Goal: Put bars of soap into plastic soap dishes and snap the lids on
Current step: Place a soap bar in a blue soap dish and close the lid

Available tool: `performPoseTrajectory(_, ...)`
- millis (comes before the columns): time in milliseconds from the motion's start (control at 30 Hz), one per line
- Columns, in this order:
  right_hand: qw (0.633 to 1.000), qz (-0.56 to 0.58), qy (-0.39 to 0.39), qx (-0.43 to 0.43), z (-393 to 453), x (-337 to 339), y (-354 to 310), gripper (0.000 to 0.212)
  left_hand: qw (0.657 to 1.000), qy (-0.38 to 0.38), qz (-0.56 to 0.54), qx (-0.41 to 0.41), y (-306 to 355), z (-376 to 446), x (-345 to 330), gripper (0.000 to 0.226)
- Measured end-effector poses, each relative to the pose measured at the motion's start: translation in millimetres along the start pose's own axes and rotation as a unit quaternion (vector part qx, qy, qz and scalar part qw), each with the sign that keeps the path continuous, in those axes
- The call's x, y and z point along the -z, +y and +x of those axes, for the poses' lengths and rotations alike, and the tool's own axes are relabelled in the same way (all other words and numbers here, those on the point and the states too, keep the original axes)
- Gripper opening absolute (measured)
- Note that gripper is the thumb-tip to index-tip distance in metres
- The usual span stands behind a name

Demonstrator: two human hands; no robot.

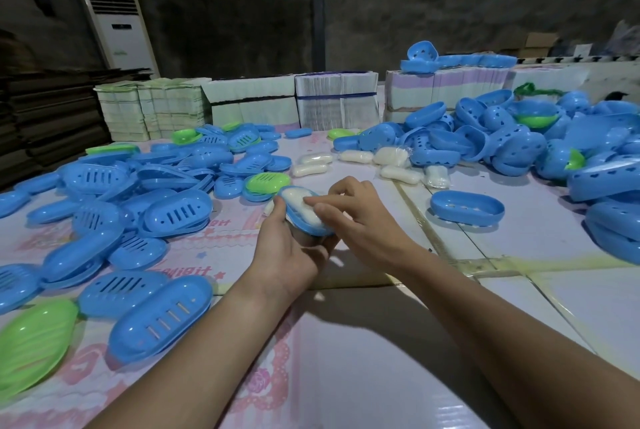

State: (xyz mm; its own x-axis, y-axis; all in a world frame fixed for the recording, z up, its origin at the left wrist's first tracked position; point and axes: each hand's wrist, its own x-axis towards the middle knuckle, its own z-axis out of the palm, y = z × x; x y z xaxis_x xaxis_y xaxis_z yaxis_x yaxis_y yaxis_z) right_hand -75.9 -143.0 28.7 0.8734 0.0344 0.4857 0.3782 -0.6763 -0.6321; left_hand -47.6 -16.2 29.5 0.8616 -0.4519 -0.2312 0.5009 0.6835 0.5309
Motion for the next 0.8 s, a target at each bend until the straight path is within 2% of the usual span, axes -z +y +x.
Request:
performPoseTrajectory(100, 0.999, -0.021, 0.038, 0.023, -0.1, 2.2, 1.2, 0.019, 1.0, -0.01, 0.007, -0.001, -0.2, -2.2, 0.4, 0.057)
performPoseTrajectory(467, 0.998, -0.044, 0.052, 0.002, -1.5, 0.9, -6.2, 0.021, 0.999, -0.039, 0.001, 0.009, -0.9, -5.6, -0.3, 0.058)
performPoseTrajectory(633, 0.994, 0.0, 0.11, -0.011, -10.1, 17.1, -3.5, 0.017, 0.999, -0.036, -0.009, 0.027, -5.8, -4.3, -1.6, 0.059)
performPoseTrajectory(800, 0.978, -0.052, 0.185, -0.082, -30.9, 67.4, 27.9, 0.019, 0.999, -0.033, 0.02, 0.035, -7.4, 4.6, 7.1, 0.057)
